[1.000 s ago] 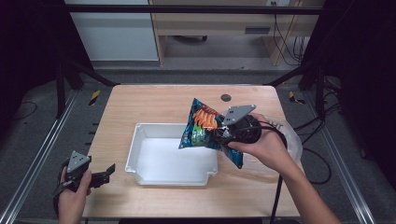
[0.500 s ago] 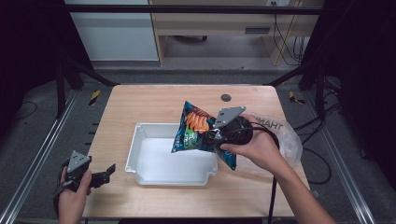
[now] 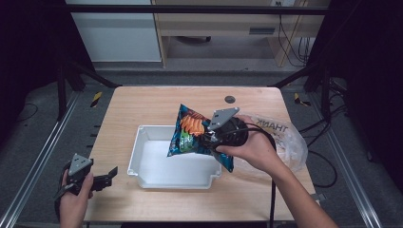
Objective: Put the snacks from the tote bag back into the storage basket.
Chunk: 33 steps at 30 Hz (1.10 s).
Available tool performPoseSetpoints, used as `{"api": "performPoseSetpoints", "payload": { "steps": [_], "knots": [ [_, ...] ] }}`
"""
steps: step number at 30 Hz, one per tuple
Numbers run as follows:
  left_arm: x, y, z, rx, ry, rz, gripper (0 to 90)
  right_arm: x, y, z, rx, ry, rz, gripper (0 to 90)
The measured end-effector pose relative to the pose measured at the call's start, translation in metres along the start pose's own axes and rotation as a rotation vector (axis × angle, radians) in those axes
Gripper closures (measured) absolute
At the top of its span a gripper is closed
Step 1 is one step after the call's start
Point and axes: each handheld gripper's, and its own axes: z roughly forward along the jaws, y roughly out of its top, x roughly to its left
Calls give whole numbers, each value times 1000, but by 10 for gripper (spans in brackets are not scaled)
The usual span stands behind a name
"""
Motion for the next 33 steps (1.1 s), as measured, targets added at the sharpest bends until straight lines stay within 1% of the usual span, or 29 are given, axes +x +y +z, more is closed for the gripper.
{"api": "performPoseSetpoints", "payload": {
  "steps": [12,20,26,28,29,32,33],
  "knots": [
    [1,0,0,-2,1,0,23,4,9,16,10,24,-23,390],
    [1,0,0,-2,0,1,23,5,13,25,14,35,-28,391],
    [1,0,-1,-1,-1,-1,23,7,16,34,27,48,-37,392],
    [1,0,-1,-1,0,2,23,7,17,35,30,48,-33,392],
    [1,0,-1,-2,-1,1,23,8,18,38,30,53,-42,391],
    [1,0,-1,-2,0,-2,23,9,19,40,33,56,-39,392],
    [1,0,-1,-4,0,-2,23,9,19,41,32,57,-46,392]
  ]
}}
